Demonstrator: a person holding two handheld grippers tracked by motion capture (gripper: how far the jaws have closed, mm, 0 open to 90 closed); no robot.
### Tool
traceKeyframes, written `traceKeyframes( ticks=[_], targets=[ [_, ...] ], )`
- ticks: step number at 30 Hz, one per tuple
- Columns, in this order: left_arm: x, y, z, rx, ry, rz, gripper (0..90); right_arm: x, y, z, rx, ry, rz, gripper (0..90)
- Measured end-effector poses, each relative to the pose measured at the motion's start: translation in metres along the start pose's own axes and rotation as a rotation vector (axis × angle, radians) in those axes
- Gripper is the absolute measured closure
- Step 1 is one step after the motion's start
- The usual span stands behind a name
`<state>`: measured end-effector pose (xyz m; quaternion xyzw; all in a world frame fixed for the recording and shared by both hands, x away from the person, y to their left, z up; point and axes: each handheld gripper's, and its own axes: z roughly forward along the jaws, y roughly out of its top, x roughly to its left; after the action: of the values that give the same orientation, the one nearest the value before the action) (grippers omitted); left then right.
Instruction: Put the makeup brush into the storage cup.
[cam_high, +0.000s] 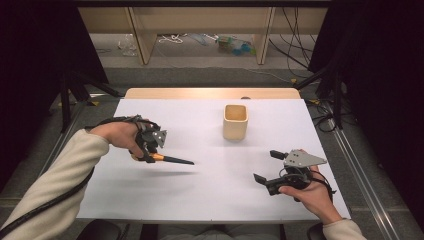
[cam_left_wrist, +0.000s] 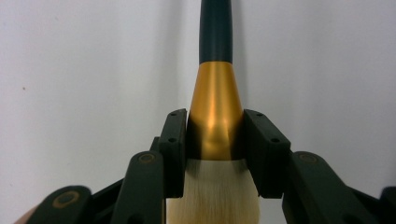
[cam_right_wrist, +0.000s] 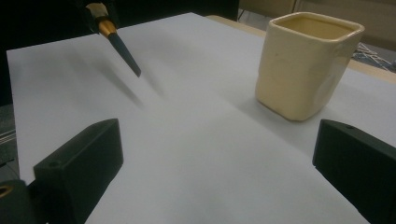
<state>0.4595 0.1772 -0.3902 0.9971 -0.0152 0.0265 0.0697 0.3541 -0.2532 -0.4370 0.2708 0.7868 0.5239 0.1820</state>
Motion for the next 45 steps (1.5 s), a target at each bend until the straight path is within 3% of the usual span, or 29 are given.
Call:
traceKeyframes(
  ticks=[5,7,13,15,16,19,24,26,35,45],
  targets=[
    [-0.004,0.012,-0.003,0.001,-0.01,0.028,62.2,0.001,0.001,0.0,0.031,0.009,-0.008,3.2],
    [-0.006,0.016,-0.004,-0.003,-0.015,0.035,62.2,0.001,0.001,0.004,0.012,0.018,-0.012,3.3],
    [-0.01,0.029,-0.008,-0.025,-0.015,0.055,62.2,0.003,0.002,0.008,0.025,0.036,-0.02,3.8],
    [-0.013,0.034,-0.008,-0.046,-0.026,0.042,62.2,0.004,0.002,0.009,0.025,0.037,-0.021,4.0],
    [-0.012,0.037,-0.01,-0.029,-0.021,0.071,62.2,0.004,0.002,0.01,0.017,0.035,-0.019,4.1],
    [-0.016,0.045,-0.011,-0.055,-0.026,0.059,62.2,0.005,0.002,0.012,0.016,0.04,-0.022,4.4],
    [-0.018,0.059,-0.014,-0.055,-0.03,0.083,62.2,0.007,0.004,0.013,0.044,0.051,-0.034,4.7],
    [-0.019,0.065,-0.014,-0.06,-0.028,0.099,62.2,0.008,0.003,0.016,0.022,0.061,-0.032,5.0],
    [-0.021,0.088,-0.014,-0.064,-0.052,0.144,62.2,0.017,0.006,0.026,0.051,0.106,-0.07,6.2],
    [-0.023,0.108,-0.014,-0.065,-0.057,0.186,62.2,0.027,0.011,0.048,0.066,0.163,-0.102,8.6]
  ],
)
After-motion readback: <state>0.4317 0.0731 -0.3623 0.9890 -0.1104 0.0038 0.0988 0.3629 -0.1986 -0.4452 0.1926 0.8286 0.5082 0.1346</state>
